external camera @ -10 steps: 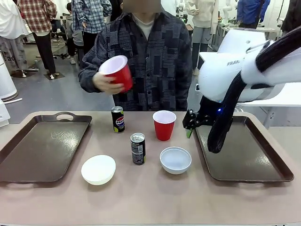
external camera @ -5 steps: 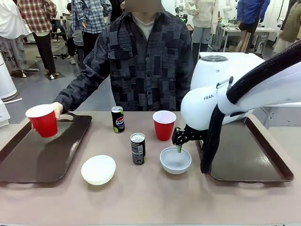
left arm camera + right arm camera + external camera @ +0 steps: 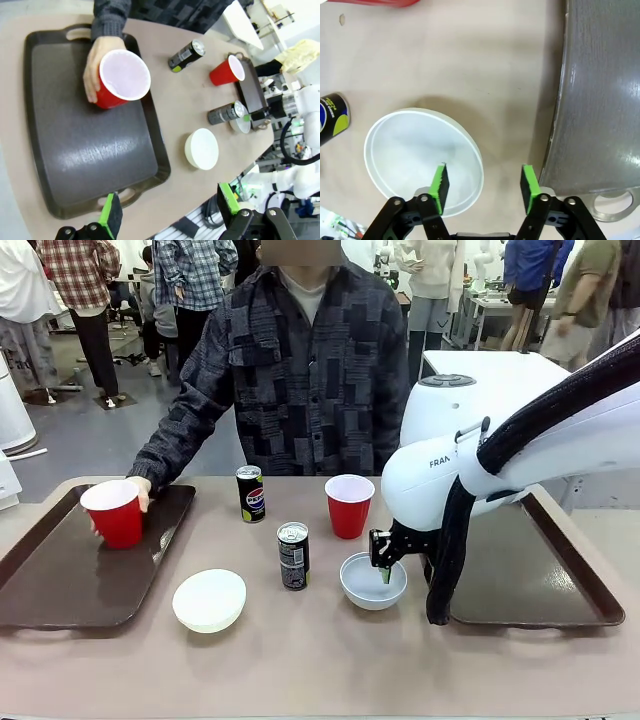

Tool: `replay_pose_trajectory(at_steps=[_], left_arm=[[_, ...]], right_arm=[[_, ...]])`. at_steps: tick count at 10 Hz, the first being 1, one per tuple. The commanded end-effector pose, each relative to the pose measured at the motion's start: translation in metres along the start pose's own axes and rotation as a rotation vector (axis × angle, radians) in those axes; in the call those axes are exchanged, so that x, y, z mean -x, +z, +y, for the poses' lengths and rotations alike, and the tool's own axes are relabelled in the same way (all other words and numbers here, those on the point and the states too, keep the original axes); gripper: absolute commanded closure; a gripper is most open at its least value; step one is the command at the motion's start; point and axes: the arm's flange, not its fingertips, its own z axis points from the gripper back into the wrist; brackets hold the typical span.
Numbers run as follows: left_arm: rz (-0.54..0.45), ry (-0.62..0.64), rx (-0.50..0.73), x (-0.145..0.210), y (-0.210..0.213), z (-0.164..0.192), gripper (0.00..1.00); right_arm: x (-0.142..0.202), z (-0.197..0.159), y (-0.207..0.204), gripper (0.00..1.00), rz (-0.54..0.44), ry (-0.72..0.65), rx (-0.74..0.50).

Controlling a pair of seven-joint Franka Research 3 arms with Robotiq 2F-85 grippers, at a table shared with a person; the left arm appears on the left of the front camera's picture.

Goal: Prepare tableware on both trays.
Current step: Pick up a Picnic Bowl from the table and place it on a Handle tray.

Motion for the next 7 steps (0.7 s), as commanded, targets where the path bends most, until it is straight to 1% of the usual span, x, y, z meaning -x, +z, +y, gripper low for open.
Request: replay_pose_trajectory(at_steps=[1, 6, 7], left_arm=[[-0.004, 0.015, 0.012, -0.0006, 0.0014, -0.0015, 0.0], [-0.004, 0.015, 0.012, -0.0006, 0.0014, -0.0015, 0.0], [-0.004, 0.015, 0.012, -0.0006, 0.0014, -0.0015, 0.0]], right_arm=[[-0.0025, -0.0001, -0.0038, 0.48, 0.01, -0.006, 0.012], [-0.0047, -0.0008, -0.0039, 0.95, 0.009, -0.011, 0.008], [-0.006, -0.0022, -0.0017, 1.0, 0.01, -0.017, 0.0]])
